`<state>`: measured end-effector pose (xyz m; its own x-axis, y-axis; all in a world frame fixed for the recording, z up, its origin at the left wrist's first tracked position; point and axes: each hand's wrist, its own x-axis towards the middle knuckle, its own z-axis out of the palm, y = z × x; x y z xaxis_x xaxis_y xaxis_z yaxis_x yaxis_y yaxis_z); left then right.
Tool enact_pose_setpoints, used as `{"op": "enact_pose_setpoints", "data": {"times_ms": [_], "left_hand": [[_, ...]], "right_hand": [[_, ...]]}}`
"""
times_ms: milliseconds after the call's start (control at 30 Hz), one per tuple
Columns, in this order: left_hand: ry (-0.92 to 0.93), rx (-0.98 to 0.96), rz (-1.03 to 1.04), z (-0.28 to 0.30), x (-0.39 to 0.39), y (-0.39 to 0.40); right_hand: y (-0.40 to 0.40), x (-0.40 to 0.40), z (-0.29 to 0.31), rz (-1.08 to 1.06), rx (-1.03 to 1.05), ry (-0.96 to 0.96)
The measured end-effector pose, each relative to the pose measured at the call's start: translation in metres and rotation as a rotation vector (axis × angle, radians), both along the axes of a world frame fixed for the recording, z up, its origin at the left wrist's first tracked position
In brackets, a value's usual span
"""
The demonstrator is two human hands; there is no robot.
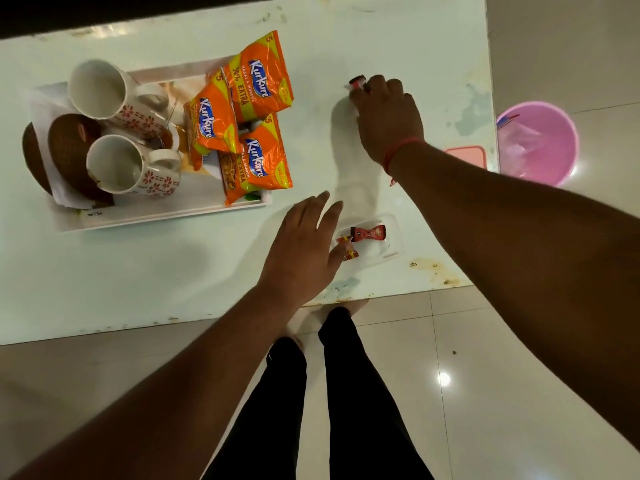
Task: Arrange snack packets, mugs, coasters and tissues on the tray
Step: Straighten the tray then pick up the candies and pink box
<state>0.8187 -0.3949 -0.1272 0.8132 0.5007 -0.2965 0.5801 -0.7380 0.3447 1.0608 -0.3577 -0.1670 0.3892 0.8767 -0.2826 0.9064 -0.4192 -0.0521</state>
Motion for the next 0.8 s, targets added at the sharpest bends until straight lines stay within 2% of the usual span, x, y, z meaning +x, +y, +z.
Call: {"op": "enact_pose_setpoints", "data": {"times_ms": [167,367,533,667,800], "left_hand": [[0.064,0.017,-0.030,-0.004,0.000,0.001],[0.121,0.008,-0.049,-0.010,-0.004,0.000],[0.117,-0.001,-0.034,-0.017,-0.010,-0.004],[0.125,-0.031,-0.013,-0.020,-0.013,-0.006],[0.140,-0.065,-0.026,-0.019,-0.012,-0.008]], "right_hand": [[-0.037,-0.019,-0.008,-0.002,0.136,0.016],[-0.079,-0.031,-0.002,-0.154,0.229,0.199],[-0.113,-0.054,0.036,-0.356,0.370,0.430],[-0.149,-0.082,0.069,-0.290,0.361,0.433],[-0.172,-0.103,0.075,-0.184,0.260,0.391]]}}
